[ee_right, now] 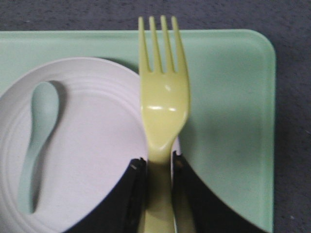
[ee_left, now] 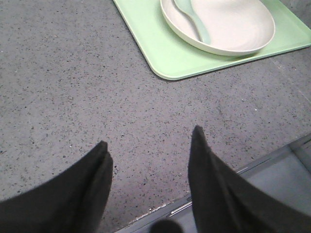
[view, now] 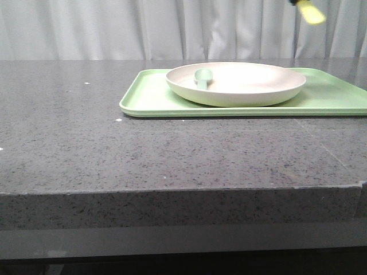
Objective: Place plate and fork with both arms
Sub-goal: 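Lift the yellow fork out of the plate with the right gripper, then lower the fork onto the tray beside the plate and release it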
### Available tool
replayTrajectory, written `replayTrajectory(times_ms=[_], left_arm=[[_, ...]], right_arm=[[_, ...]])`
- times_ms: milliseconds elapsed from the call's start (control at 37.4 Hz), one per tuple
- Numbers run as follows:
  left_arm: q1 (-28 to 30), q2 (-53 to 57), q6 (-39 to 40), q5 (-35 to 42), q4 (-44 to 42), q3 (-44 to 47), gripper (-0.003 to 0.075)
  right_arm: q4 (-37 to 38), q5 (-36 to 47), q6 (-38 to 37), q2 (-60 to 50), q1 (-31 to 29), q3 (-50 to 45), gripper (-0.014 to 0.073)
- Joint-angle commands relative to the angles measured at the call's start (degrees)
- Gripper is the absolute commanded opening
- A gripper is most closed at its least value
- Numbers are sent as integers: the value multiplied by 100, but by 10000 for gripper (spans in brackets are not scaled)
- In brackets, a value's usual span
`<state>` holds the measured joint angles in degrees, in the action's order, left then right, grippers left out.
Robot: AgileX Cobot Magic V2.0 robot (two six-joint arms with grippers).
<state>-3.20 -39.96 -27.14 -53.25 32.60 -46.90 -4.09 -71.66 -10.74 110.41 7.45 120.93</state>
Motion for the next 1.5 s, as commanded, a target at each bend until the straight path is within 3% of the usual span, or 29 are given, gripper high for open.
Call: replayTrajectory(times_ms=[0,294,721,801,962,1042,1469], left_arm=[[21,12,-10,335,204,-146,358],[21,12,-10,335,204,-146,358],[21,12,-10,335,204,-146,358],[21,12,-10,335,204,-146,358],[21,12,-10,335,204,-146,358],[21,12,-10,335,204,-146,358],[21,12,-10,335,204,-146,358]], right_arm=[[-149,-493,232,-439,-365,-274,65],[-149,89,509,-300,-571,-1159,65],[-149,497,509,496,-571,-1211,75],[-149,523,509,503,-571,-1211,128],[-149,543,509,495,-571,-1205,333],[-149,521,509,483,-571,-1205,382],[-149,221,583,-392,-551,-1205,394]])
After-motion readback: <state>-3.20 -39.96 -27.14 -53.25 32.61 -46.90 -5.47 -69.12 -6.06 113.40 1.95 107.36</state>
